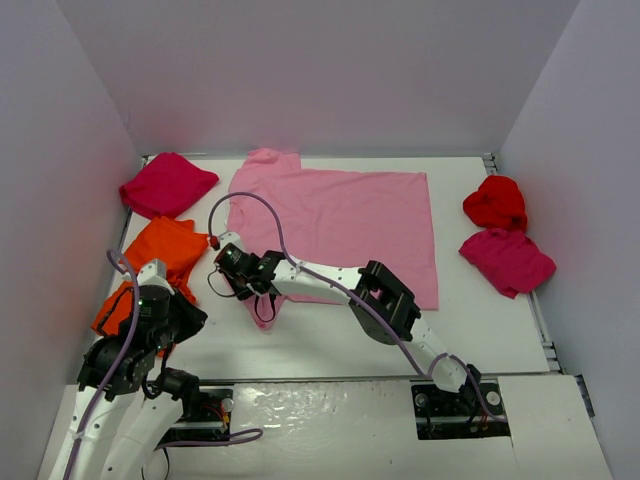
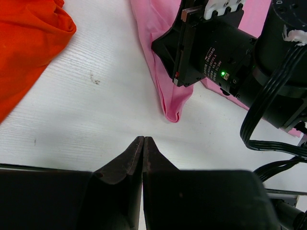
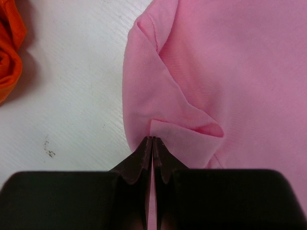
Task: Fold and stack the t-shirts
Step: Flatten the tshirt out
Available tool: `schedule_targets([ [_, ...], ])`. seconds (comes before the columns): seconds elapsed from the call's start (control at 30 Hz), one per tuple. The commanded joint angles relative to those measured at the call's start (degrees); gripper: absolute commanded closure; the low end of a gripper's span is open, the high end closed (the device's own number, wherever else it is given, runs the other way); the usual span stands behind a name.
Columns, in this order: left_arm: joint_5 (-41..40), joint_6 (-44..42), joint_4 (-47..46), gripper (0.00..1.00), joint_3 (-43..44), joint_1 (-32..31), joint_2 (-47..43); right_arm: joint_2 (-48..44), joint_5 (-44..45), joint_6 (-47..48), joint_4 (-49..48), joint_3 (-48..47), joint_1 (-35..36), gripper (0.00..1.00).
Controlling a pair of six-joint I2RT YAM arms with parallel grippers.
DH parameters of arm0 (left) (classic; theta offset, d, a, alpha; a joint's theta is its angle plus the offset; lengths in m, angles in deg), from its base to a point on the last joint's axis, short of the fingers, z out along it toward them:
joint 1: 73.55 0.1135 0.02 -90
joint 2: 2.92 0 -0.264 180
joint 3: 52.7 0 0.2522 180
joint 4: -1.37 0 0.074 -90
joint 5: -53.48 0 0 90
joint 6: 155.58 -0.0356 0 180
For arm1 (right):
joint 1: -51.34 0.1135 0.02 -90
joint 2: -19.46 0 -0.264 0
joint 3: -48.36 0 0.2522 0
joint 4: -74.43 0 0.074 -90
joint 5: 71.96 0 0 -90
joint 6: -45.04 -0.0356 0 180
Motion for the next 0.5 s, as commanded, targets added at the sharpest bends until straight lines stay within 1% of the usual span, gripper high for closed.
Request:
schedule_targets([
  [0.0,0.03,-0.80,-2.41,1.00,0.81,-0.10,1.56,-2.09,0.10,0.30,-1.58,0.07,-0.30,1.00],
  [0.2,0.03,-0.80,-2.64,1.00,0.66,-0.10,1.56,-5.11,-0.59,1.33,-1.59,-0.48,-0.05,1.00],
  [0.47,0.03,-0.89,-3.06,1.00,0.48,-0.10,1.69,-8.87,-3.49,2.79,-0.33,-3.51,0.69,1.00],
])
